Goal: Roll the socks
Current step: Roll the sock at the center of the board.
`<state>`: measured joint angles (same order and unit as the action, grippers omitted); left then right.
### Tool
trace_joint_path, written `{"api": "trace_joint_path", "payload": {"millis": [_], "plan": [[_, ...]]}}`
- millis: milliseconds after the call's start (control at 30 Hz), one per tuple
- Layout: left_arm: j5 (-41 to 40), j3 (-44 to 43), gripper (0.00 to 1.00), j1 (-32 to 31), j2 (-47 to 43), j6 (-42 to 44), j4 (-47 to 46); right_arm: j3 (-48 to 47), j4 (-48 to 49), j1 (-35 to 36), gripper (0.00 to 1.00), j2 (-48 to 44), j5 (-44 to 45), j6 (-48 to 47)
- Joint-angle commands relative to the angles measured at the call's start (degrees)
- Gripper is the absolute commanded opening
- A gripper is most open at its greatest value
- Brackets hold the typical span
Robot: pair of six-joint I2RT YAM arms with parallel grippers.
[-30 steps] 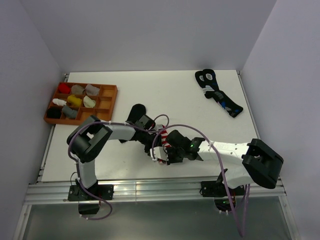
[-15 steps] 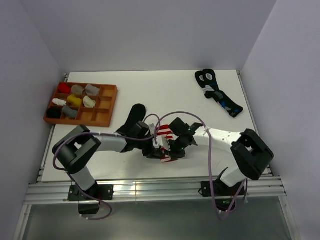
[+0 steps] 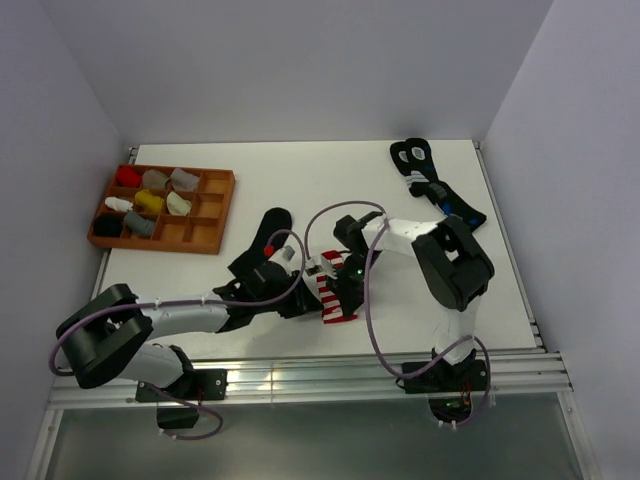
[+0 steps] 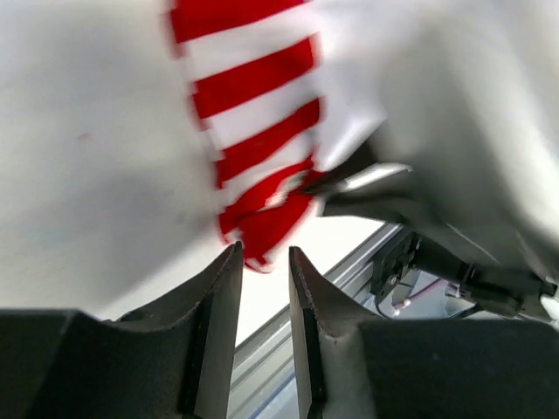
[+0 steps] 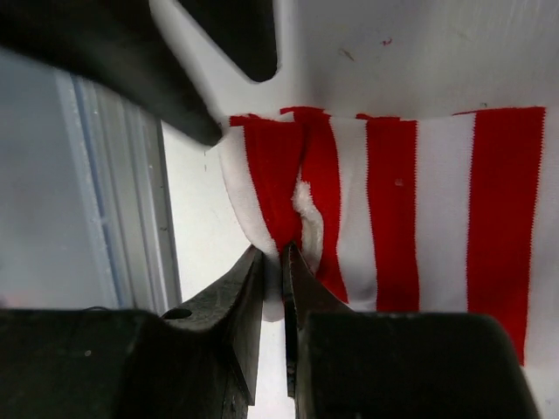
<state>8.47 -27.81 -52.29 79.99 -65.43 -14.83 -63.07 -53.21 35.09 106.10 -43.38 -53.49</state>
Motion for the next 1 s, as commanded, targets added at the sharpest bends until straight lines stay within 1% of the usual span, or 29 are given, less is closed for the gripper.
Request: {"api": "trace_joint_path", "payload": {"millis": [0,33,133,200,233,300,333,367,400,467,667,800,967], "plan": [[-8.2,0.0,0.34,-2.9,-3.0,7.1,-3.5,-4.1,-8.0,-0.8,0.11,4.3,-2.2,-2.7],[-10.7,-0.2,0.35,-4.5,-3.1,8.3,-3.4,-5.1,-8.4,-1.1,0.11,5.2,-2.2,-2.4],[-13.9,-0.7,0.37,-6.9,-3.3,15.5,-4.6,-6.7,-9.6,-1.3,0.11,7.6,-2.7,-1.8],[-13.7,-0.1,0.38,-7.7,-2.7,17.6,-6.4,-7.4,-9.4,-1.4,0.11,8.8,-2.2,0.0],[-13.5,1.3,0.38,-8.1,-2.6,18.3,-9.8,-7.9,-9.5,-1.4,0.11,9.1,-2.2,0.5],[-13.7,3.2,0.39,-8.6,-2.4,20.1,-13.7,-8.5,-9.9,-1.4,0.11,10.1,-2.1,1.3],[-13.5,4.9,0.43,-9.1,-2.3,21.3,-18.1,-9.0,-10.4,-1.4,0.11,10.4,-2.2,1.2],[-14.3,5.4,0.43,-9.2,-2.1,21.8,-19.2,-9.3,-10.9,-1.4,0.11,11.2,-2.4,1.0],[-14.3,5.7,0.46,-9.5,-1.9,22.4,-20.2,-9.5,-11.5,-1.4,0.11,11.6,-2.5,1.0],[-13.3,6.4,0.48,-9.8,-1.1,24.5,-23.1,-9.8,-11.7,-1.4,0.11,12.4,-2.5,1.2],[-10.8,4.5,0.49,-10.4,2.0,28.9,-26.8,-10.5,-12.2,-1.6,0.11,13.7,-2.4,1.5],[-8.1,2.2,0.49,-10.4,5.2,30.8,-26.7,-11.3,-12.7,-1.7,0.11,14.1,-2.6,1.6],[-6.7,1.6,0.49,-10.4,8.2,31.9,-27.8,-12.0,-13.3,-2.0,0.11,14.8,-2.9,1.6]]}}
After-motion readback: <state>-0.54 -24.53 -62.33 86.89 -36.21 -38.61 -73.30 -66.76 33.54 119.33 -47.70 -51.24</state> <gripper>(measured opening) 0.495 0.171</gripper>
